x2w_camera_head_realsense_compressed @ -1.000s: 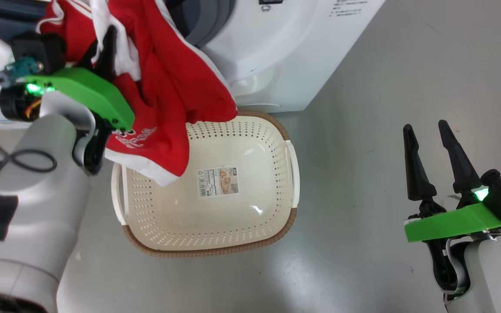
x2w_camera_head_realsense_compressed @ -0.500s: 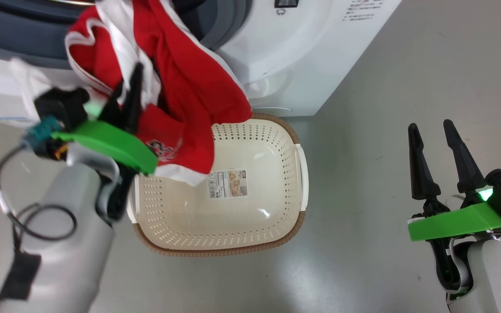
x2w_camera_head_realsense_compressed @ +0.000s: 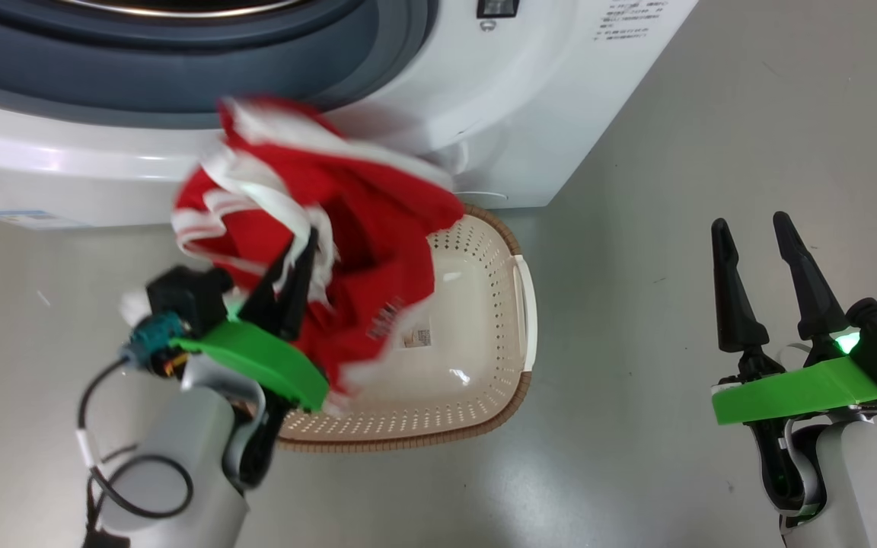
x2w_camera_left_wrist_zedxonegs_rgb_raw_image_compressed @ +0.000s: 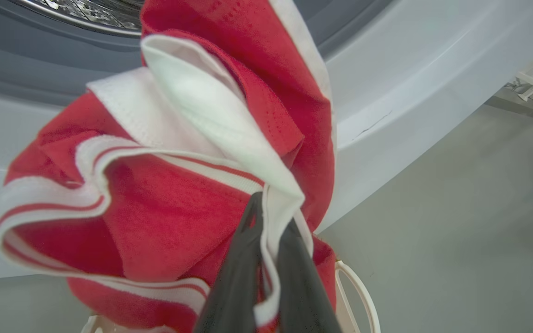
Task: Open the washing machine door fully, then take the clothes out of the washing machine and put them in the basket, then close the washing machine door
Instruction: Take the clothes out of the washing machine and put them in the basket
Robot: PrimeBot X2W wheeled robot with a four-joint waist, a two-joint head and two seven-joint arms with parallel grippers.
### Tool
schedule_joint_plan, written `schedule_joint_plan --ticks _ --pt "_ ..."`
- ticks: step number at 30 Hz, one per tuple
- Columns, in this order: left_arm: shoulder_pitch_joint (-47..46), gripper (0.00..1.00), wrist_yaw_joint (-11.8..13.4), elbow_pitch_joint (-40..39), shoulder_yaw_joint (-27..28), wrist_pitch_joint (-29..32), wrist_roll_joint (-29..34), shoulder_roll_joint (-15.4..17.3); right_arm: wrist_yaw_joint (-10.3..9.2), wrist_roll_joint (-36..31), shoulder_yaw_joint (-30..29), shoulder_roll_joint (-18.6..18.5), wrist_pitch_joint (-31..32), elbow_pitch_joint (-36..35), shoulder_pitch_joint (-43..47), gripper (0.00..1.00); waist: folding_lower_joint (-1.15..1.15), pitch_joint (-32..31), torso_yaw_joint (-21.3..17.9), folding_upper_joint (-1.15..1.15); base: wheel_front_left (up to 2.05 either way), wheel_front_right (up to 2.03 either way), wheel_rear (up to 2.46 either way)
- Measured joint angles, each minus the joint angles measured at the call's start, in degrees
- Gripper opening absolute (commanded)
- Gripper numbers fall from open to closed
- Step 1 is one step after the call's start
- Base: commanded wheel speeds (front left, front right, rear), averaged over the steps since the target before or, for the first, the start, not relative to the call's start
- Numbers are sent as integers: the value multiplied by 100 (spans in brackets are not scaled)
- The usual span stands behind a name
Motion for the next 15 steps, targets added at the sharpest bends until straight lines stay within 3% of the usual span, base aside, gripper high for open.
schedule_joint_plan --ticks 15 --pt "147 0 0 1016 -454 1 -4 -49 0 0 68 0 0 -20 -2 100 0 191 -128 0 0 0 0"
